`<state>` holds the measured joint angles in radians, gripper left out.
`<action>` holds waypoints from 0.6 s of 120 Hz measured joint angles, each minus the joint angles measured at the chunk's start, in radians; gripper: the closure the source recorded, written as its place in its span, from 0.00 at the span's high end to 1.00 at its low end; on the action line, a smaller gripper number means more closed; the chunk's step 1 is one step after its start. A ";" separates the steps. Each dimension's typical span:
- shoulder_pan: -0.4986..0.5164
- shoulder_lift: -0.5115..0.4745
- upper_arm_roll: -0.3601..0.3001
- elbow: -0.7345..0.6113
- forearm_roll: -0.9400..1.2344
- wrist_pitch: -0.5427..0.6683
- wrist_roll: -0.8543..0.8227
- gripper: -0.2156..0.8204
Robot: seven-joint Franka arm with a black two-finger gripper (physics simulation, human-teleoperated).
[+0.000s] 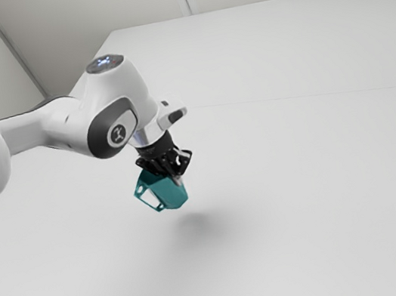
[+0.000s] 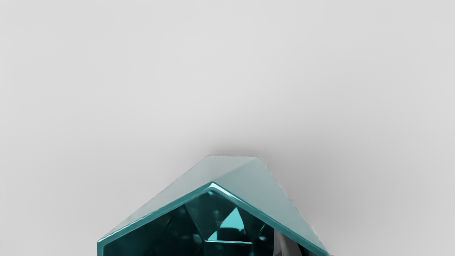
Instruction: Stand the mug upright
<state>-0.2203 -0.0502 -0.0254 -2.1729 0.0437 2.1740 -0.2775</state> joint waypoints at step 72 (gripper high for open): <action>0.031 0.119 0.006 -0.014 0.020 0.062 0.039 0.03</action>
<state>-0.1898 0.0691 -0.0194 -2.1867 0.0634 2.2365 -0.2388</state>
